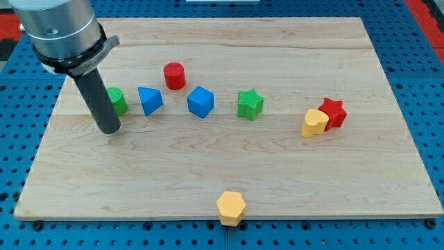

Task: Push the red star to the top of the yellow heart

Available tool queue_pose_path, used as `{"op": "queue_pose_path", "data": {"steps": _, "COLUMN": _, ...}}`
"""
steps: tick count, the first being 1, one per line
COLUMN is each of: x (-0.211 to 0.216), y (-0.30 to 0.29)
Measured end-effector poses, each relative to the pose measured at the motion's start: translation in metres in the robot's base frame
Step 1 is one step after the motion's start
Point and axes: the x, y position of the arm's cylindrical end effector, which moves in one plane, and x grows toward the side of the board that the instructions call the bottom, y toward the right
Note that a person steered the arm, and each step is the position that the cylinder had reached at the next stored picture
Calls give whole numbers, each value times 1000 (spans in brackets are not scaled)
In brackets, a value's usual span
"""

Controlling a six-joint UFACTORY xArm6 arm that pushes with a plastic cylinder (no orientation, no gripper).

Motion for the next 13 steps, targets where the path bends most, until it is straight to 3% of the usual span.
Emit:
{"op": "queue_pose_path", "data": {"steps": 1, "x": 1, "y": 2}}
{"op": "queue_pose_path", "data": {"steps": 2, "x": 2, "y": 44}}
{"op": "queue_pose_path", "data": {"steps": 4, "x": 56, "y": 236}}
{"op": "queue_pose_path", "data": {"steps": 5, "x": 43, "y": 332}}
{"op": "queue_pose_path", "data": {"steps": 6, "x": 13, "y": 366}}
{"op": "queue_pose_path", "data": {"steps": 8, "x": -54, "y": 288}}
{"op": "queue_pose_path", "data": {"steps": 10, "x": -3, "y": 396}}
{"op": "queue_pose_path", "data": {"steps": 13, "x": -94, "y": 361}}
